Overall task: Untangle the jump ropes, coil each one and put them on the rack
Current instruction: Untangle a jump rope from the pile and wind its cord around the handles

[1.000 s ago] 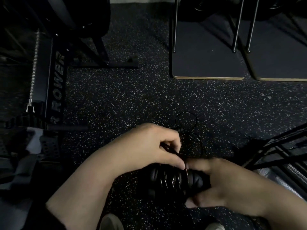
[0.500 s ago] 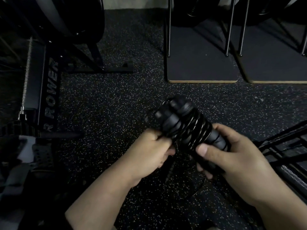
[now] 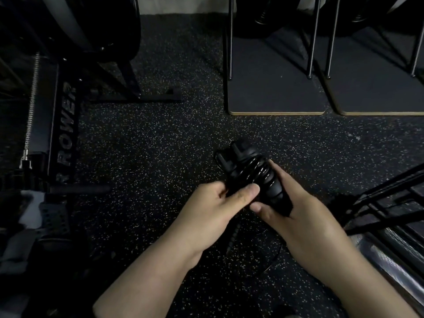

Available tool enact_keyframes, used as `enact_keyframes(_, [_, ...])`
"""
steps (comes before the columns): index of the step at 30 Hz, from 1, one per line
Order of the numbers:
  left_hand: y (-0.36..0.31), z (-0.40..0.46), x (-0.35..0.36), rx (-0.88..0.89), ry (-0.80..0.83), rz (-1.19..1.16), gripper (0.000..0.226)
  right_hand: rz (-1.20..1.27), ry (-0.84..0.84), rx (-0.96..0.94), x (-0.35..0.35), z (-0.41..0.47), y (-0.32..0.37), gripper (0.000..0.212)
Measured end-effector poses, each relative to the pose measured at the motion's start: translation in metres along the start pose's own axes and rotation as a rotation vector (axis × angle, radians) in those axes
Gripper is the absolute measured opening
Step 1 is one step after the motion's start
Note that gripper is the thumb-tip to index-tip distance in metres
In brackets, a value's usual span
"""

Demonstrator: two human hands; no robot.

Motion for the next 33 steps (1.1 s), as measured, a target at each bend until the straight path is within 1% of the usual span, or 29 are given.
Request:
enact_keyframes(1, [0.0, 0.001, -0.002, 0.005, -0.002, -0.022, 0.027, 0.073, 0.047, -0.037, 0.003, -0.001, 0.003, 0.066])
enact_keyframes(2, [-0.001, 0.002, -0.004, 0.004, -0.001, -0.034, 0.026, 0.204, 0.078, -0.053, 0.004, -0.003, 0.004, 0.056])
enact_keyframes(3, [-0.002, 0.002, -0.005, 0.011, 0.01, -0.032, 0.025, 0.375, 0.093, -0.034, 0.005, -0.004, 0.003, 0.045])
enact_keyframes(4, [-0.004, 0.002, -0.004, 0.01, 0.029, -0.031, 0.024, 0.544, 0.102, 0.02, 0.006, -0.005, -0.001, 0.04])
enact_keyframes(6, [-0.006, 0.0, 0.0, 0.008, 0.06, -0.039, 0.024, 0.782, 0.123, 0.133, 0.011, -0.006, -0.007, 0.045])
enact_keyframes(8, [-0.009, -0.001, 0.004, 0.011, 0.075, 0.004, 0.028, 0.878, 0.16, 0.184, 0.017, -0.007, -0.004, 0.049])
enact_keyframes(9, [-0.009, -0.001, 0.004, 0.019, 0.078, 0.038, 0.029, 0.885, 0.174, 0.183, 0.019, -0.007, -0.002, 0.053])
enact_keyframes(11, [-0.01, 0.001, 0.002, 0.03, 0.084, 0.098, 0.036, 0.825, 0.136, 0.147, 0.014, -0.006, -0.002, 0.055])
enact_keyframes(13, [-0.01, 0.005, -0.005, 0.053, 0.084, 0.224, 0.045, 0.667, 0.016, 0.146, 0.002, -0.005, -0.009, 0.049])
enact_keyframes(14, [-0.009, 0.007, -0.009, 0.056, 0.077, 0.307, 0.044, 0.555, -0.045, 0.153, -0.006, -0.004, -0.013, 0.048])
enact_keyframes(16, [-0.006, 0.008, -0.015, 0.052, 0.052, 0.439, 0.023, 0.291, -0.096, 0.15, -0.014, -0.002, -0.018, 0.05])
enact_keyframes(17, [-0.007, 0.007, -0.017, 0.064, 0.04, 0.507, 0.015, 0.156, -0.083, 0.155, -0.013, -0.002, -0.02, 0.053])
enact_keyframes(19, [-0.013, 0.004, -0.014, 0.131, 0.042, 0.692, 0.01, -0.063, -0.017, 0.165, -0.006, -0.001, -0.023, 0.06])
enact_keyframes(21, [-0.022, 0.0, -0.008, 0.233, 0.071, 0.856, 0.007, -0.195, 0.05, 0.146, 0.004, 0.0, -0.027, 0.068])
enact_keyframes(24, [-0.03, -0.004, -0.004, 0.317, 0.165, 0.972, 0.002, -0.356, 0.156, 0.115, 0.013, -0.002, -0.031, 0.082])
enact_keyframes(26, [-0.029, -0.006, -0.009, 0.31, 0.212, 0.999, 0.011, -0.368, 0.251, 0.059, 0.019, -0.005, -0.024, 0.084])
enact_keyframes(29, [-0.029, -0.007, -0.023, 0.287, 0.225, 0.969, 0.026, -0.362, 0.417, 0.021, 0.031, -0.011, -0.017, 0.083])
enact_keyframes(31, [-0.031, -0.006, -0.033, 0.24, 0.205, 0.814, 0.031, -0.35, 0.475, -0.004, 0.034, -0.016, -0.01, 0.087])
enact_keyframes(33, [-0.034, -0.005, -0.042, 0.225, 0.187, 0.629, 0.031, -0.305, 0.514, -0.026, 0.032, -0.023, -0.007, 0.091])
Point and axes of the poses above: each hand's wrist, its own z-axis towards the middle knuckle, its own x-axis out of the palm, y = z × x, the point moved 10 cm from there along z, towards the middle knuckle, and after that the axes turned 9 degrees about -z, right-handed, at the moved point
